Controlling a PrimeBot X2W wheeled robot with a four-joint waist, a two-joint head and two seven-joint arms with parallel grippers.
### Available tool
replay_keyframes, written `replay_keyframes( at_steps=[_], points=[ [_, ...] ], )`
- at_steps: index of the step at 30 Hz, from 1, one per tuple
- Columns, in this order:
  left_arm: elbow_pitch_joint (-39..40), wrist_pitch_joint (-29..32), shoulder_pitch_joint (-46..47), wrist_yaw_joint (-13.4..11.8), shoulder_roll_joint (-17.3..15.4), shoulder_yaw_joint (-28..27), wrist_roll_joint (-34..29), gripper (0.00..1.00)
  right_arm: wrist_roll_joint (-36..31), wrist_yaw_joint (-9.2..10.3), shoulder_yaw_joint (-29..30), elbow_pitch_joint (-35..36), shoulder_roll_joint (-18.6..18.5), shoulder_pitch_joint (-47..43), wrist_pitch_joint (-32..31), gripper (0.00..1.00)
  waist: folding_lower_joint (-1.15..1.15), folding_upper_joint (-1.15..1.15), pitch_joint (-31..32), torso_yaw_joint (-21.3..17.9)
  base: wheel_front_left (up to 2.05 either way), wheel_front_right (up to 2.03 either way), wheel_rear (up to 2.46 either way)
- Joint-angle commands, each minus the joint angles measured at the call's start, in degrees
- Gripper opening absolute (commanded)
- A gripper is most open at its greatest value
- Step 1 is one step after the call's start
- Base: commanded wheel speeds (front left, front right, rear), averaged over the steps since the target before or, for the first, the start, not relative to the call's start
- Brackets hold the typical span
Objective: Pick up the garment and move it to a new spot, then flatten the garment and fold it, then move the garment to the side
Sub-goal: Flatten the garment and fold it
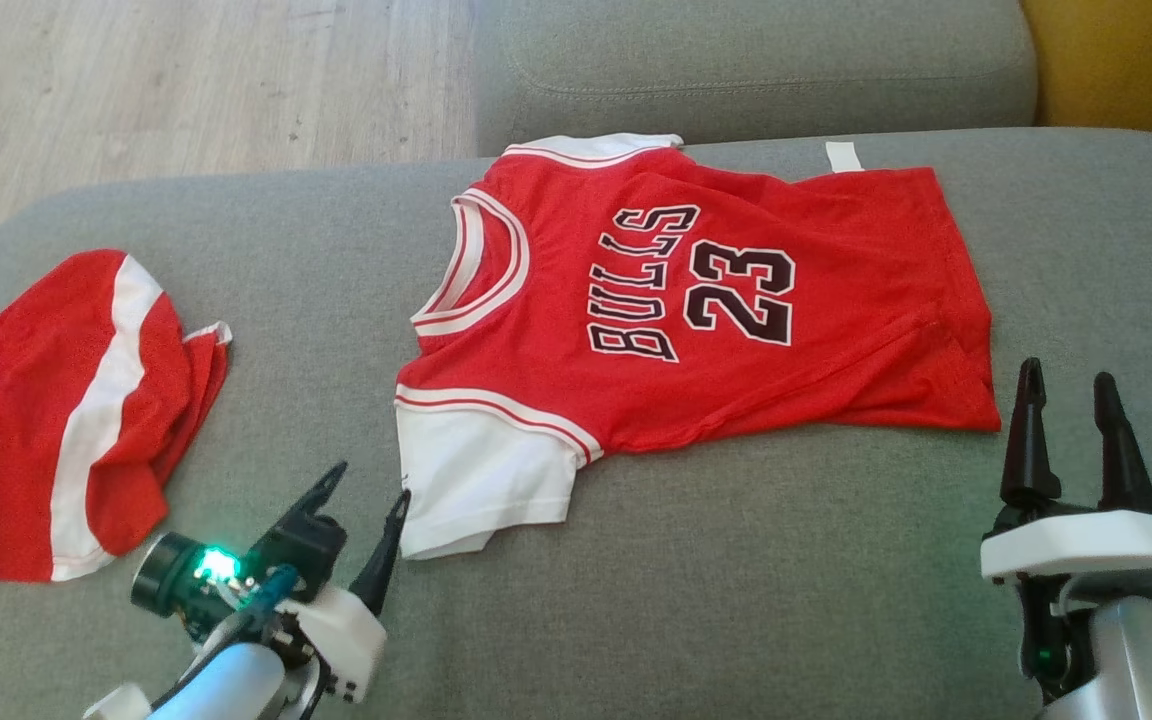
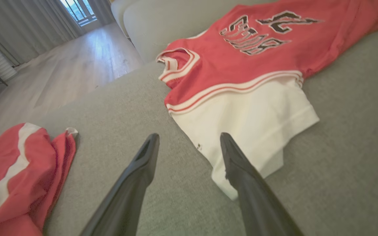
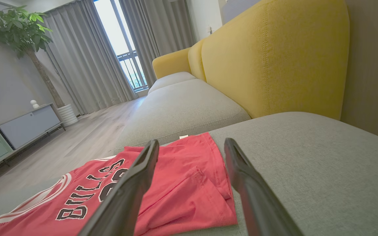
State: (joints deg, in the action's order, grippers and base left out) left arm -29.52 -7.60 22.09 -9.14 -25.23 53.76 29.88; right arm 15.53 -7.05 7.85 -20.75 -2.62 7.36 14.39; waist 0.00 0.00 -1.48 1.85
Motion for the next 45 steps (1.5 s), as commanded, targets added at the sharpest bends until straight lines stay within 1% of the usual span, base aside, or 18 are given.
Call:
replay_keyframes(
  at_steps=[1, 5, 7, 10, 13, 17, 20, 24, 28, 30, 32, 35, 37, 42, 45],
  points=[
    [1.58, -1.63, 2.17, -1.03, -0.89, -3.49, 0.76, 1.00, -0.59, -0.44, -1.30, 1.90, -0.26, 0.85, 0.61, 1.00, 0.00, 0.00, 0.13, -0.13, 0.00, 0.00, 0.00],
    [4.20, -5.51, 0.64, -4.13, 0.34, -7.73, 3.26, 1.00, -0.51, -0.44, -1.37, 2.88, -0.26, 0.58, 0.61, 1.00, 0.00, 0.00, 0.29, -0.31, 0.00, 0.00, 0.00],
    [6.43, -6.67, -0.62, -5.41, 1.37, -10.99, 5.29, 1.00, -0.53, -0.44, -1.65, 3.65, -0.26, 0.38, 0.61, 1.00, 0.00, 0.00, 0.27, -0.39, 0.00, 0.00, 0.00],
    [10.51, -7.30, -2.41, -6.52, 2.10, -14.35, 5.26, 1.00, -0.50, -0.44, -1.89, 4.68, -0.26, -0.04, 0.61, 1.00, 0.00, 0.00, 0.12, -0.44, 0.00, 0.00, 0.00],
    [16.03, -7.36, -5.45, -7.33, 4.18, -19.72, 4.84, 1.00, -0.40, -0.44, -2.08, 5.58, -0.26, -0.40, 0.61, 1.00, 0.00, 0.00, -0.42, -0.43, 0.00, 0.00, 0.00],
    [19.38, -7.38, -10.30, -6.31, 6.75, -23.94, 3.51, 1.00, -0.14, -0.44, -2.44, 6.35, -0.26, -0.36, 0.61, 1.00, 0.00, 0.00, -1.33, -0.52, 0.00, 0.00, 0.00],
    [19.43, -7.39, -12.11, -4.98, 7.73, -25.37, 1.74, 1.00, 0.11, -0.44, -2.35, 6.68, -0.26, -0.31, 0.61, 1.00, 0.00, 0.00, -1.87, -0.34, 0.00, 0.00, 0.00],
    [18.75, -7.39, -12.29, -3.25, 8.69, -26.84, -0.03, 1.00, 0.12, -0.44, -2.02, 6.94, -0.26, -0.22, 0.61, 1.00, 0.00, 0.00, -2.34, -0.03, 0.00, 0.00, 0.00],
    [16.24, -7.09, -12.09, -1.55, 9.81, -26.53, 0.52, 1.00, 0.18, -0.44, -2.11, 6.83, -0.26, -0.09, 0.61, 1.00, 0.00, 0.00, -2.61, 0.09, 0.00, 0.00, 0.00],
    [14.69, -5.73, -11.99, -0.57, 10.81, -26.11, 2.03, 1.00, 0.29, -0.44, -2.35, 6.78, -0.26, 0.02, 0.61, 1.00, 0.00, 0.00, -2.85, 0.09, 0.00, 0.00, 0.00],
    [12.81, -3.74, -11.62, 0.31, 11.08, -24.96, 2.43, 1.00, 0.38, -0.44, -2.69, 6.79, -0.26, 0.20, 0.61, 1.00, 0.00, 0.00, -3.33, -0.01, 0.00, 0.00, 0.00],
    [9.52, -0.08, -10.90, 0.72, 11.68, -23.67, 3.13, 1.00, 0.35, -0.44, -3.04, 6.92, -0.26, 0.57, 0.61, 1.00, 0.00, 0.00, -4.13, -0.21, 0.00, 0.00, 0.00],
    [7.80, 1.44, -10.41, 0.76, 12.41, -23.79, 4.26, 1.00, 0.28, -0.44, -3.16, 6.98, -0.26, 0.81, 0.61, 1.00, 0.00, 0.00, -4.68, -0.45, 0.00, 0.00, 0.00],
    [5.36, 2.38, -9.34, 1.10, 13.00, -23.51, 4.80, 1.00, 0.17, -0.44, -3.06, 7.01, -0.26, 1.34, 0.61, 1.00, 0.00, 0.00, -5.56, -1.00, 0.00, 0.00, 0.00],
    [3.19, 4.58, -9.18, 0.50, 13.05, -23.12, 5.10, 1.00, 0.26, -0.44, -2.90, 6.86, -0.26, 1.42, 0.61, 1.00, 0.00, 0.00, -5.61, -1.39, 0.00, 0.00, 0.00]
  ],
)
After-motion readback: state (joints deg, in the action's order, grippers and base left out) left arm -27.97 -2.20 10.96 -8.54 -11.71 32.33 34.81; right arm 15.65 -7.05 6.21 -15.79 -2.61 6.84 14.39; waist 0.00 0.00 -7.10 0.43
